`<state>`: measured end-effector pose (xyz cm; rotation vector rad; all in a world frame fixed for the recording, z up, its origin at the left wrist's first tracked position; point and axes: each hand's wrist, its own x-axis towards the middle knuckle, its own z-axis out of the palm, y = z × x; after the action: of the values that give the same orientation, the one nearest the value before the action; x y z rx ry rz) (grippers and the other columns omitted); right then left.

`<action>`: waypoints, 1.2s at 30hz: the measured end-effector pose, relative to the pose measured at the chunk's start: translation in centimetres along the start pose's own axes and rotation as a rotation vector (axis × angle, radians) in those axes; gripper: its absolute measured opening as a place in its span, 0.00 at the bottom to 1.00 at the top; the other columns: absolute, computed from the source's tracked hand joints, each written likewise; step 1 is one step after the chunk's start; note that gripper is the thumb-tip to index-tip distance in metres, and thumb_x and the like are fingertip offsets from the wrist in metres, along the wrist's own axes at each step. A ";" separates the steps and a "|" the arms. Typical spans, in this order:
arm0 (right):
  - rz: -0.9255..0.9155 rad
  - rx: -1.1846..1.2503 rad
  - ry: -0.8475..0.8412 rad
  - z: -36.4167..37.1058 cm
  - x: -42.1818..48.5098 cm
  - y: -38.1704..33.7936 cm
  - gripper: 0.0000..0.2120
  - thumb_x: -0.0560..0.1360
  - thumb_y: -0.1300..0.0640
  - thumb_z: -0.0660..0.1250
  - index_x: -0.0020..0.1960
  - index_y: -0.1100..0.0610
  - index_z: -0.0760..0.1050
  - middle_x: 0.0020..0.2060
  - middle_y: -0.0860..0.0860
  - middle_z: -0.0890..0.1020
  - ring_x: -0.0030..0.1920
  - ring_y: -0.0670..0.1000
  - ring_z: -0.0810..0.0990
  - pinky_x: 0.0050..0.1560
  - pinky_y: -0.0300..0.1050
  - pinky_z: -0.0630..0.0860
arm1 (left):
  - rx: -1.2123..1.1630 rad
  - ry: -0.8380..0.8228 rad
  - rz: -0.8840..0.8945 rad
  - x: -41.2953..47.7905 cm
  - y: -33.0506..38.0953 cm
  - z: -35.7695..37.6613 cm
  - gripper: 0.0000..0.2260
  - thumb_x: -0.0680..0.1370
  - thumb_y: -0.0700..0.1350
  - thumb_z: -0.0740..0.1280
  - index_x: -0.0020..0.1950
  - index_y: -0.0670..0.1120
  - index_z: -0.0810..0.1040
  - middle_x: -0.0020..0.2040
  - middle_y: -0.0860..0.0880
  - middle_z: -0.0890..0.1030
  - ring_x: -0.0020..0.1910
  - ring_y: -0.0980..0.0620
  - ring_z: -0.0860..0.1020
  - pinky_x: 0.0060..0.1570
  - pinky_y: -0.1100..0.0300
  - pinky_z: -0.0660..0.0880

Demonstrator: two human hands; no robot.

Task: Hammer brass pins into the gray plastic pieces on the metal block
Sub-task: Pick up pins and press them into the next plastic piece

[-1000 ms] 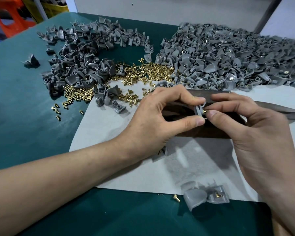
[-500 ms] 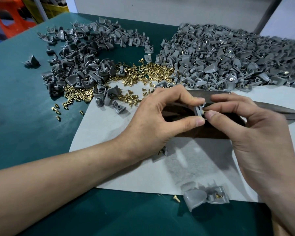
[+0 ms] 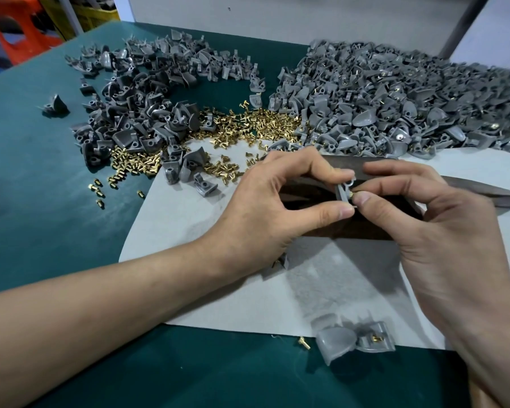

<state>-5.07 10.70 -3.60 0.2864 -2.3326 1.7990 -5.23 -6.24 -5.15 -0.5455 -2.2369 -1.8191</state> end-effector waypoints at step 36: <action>-0.073 -0.089 0.018 0.0 0.0 0.3 0.06 0.68 0.57 0.74 0.37 0.47 0.82 0.48 0.43 0.81 0.57 0.44 0.78 0.61 0.50 0.73 | -0.018 -0.011 -0.009 0.0 0.1 -0.1 0.11 0.69 0.45 0.75 0.48 0.56 0.80 0.51 0.47 0.82 0.55 0.46 0.78 0.57 0.51 0.76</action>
<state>-5.14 10.75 -3.93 0.3364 -2.3496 1.6530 -5.23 -6.33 -5.06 -0.5514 -2.2357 -1.8470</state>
